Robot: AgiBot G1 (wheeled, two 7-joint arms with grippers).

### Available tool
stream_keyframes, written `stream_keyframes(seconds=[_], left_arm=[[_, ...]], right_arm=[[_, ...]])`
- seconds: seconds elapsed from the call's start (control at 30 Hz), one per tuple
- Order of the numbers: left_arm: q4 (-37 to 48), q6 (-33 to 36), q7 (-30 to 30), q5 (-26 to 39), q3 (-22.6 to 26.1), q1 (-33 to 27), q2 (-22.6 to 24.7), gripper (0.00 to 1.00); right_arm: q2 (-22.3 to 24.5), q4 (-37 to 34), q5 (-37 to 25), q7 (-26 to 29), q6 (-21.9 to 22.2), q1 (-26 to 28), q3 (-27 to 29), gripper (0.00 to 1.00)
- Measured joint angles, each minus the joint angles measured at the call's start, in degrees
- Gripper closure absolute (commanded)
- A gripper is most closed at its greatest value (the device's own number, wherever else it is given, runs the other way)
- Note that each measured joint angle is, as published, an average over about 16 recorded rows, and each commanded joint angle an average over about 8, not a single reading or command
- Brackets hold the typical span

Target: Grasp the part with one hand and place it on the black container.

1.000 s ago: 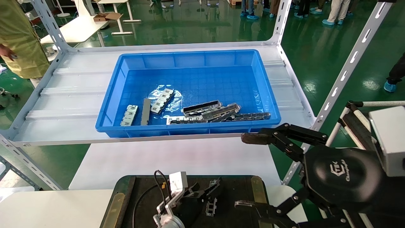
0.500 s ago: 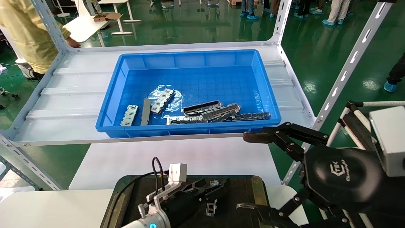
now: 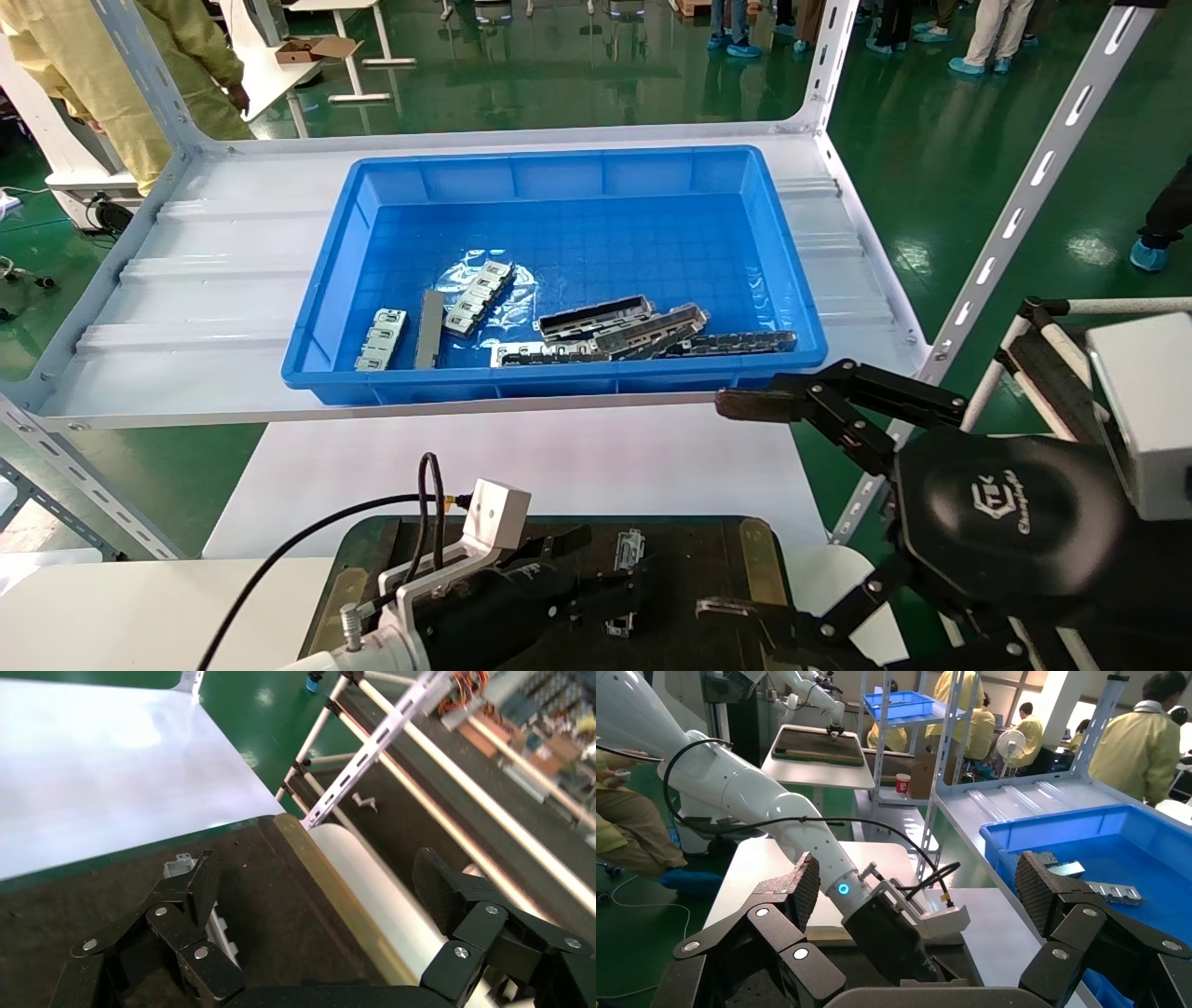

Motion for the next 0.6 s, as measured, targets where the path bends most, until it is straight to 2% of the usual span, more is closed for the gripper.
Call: stream_keyframes(seconds=[0.3,0.6], left_arm=[[-0.37,11.26,14.97,-5.42,-7.42,2.55,-3.26,0.00],[1.81,25.01,33.60,-15.01,-16.86,6.44,-4.88,0.00]], right_arm=[[0.00,0.00,0.01,0.00,0.00,0.00,-0.01,0.00],[0.01,0.00,0.01,-0.01,0.01,0.00,-0.02,0.00]])
